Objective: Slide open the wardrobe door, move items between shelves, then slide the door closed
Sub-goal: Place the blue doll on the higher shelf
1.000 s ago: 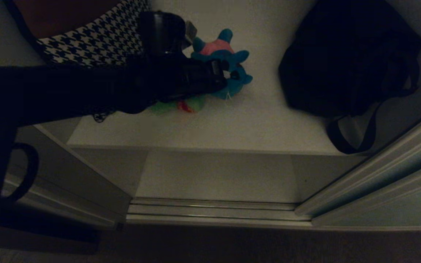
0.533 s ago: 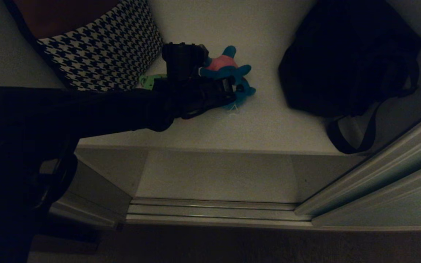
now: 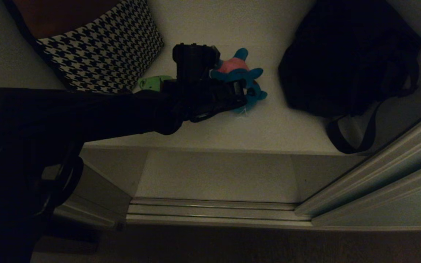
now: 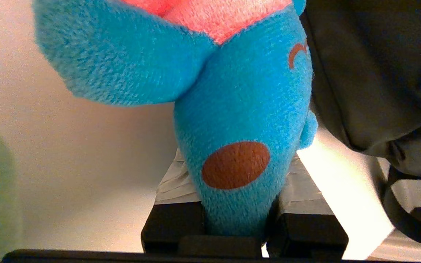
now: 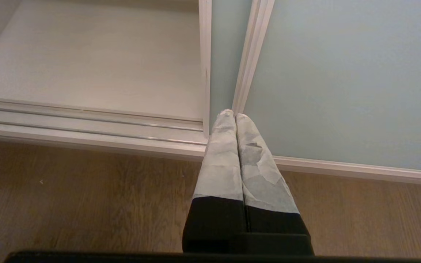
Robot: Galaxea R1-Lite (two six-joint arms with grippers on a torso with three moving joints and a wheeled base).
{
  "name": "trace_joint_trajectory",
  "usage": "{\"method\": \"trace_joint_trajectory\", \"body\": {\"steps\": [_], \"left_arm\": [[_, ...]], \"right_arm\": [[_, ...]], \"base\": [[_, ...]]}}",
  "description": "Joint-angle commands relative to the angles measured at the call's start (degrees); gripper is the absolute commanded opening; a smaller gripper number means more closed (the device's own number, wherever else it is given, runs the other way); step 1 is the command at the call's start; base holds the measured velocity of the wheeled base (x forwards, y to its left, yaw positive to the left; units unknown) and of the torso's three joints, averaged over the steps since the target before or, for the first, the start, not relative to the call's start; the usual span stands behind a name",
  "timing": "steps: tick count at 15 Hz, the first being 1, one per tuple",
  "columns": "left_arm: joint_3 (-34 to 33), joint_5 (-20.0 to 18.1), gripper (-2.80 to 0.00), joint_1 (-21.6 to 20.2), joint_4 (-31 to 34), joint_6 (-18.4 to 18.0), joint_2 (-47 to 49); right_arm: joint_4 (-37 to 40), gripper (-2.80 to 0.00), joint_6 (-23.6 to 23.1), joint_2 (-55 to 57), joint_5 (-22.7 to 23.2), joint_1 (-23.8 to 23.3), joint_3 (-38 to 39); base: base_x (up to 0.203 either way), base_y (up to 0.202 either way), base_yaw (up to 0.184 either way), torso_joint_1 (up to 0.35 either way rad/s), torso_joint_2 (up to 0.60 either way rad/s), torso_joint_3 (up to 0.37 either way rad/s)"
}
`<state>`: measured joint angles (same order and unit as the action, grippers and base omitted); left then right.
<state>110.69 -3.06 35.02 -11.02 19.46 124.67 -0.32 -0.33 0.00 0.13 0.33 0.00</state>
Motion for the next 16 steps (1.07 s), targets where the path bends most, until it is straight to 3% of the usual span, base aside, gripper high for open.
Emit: {"method": "trace_joint_trajectory", "body": {"steps": [1, 7, 8, 16], "left_arm": [[-0.04, -0.07, -2.80, 0.26, -0.10, 0.11, -1.07], [-0.04, 1.72, -2.80, 0.92, 0.03, -0.65, -0.75], [-0.03, 1.92, 0.00, 0.92, -0.03, -0.65, -0.66], [-0.03, 2.37, 0.00, 0.92, -0.59, -0.82, -1.86]], "right_arm": [[-0.03, -2.80, -0.02, -0.18, 0.04, 0.02, 0.00], [-0.03, -2.80, -0.02, -0.18, 0.04, 0.02, 0.00], [-0.03, -2.80, -0.05, -0.18, 0.04, 0.02, 0.00], [-0.03, -2.80, -0.02, -0.18, 0.04, 0.02, -0.01]], "base": [[0.000, 0.000, 0.000, 0.000, 0.00, 0.000], [0.000, 0.000, 0.000, 0.000, 0.00, 0.000], [0.000, 0.000, 0.000, 0.000, 0.00, 0.000], [0.000, 0.000, 0.000, 0.000, 0.00, 0.000]]}}
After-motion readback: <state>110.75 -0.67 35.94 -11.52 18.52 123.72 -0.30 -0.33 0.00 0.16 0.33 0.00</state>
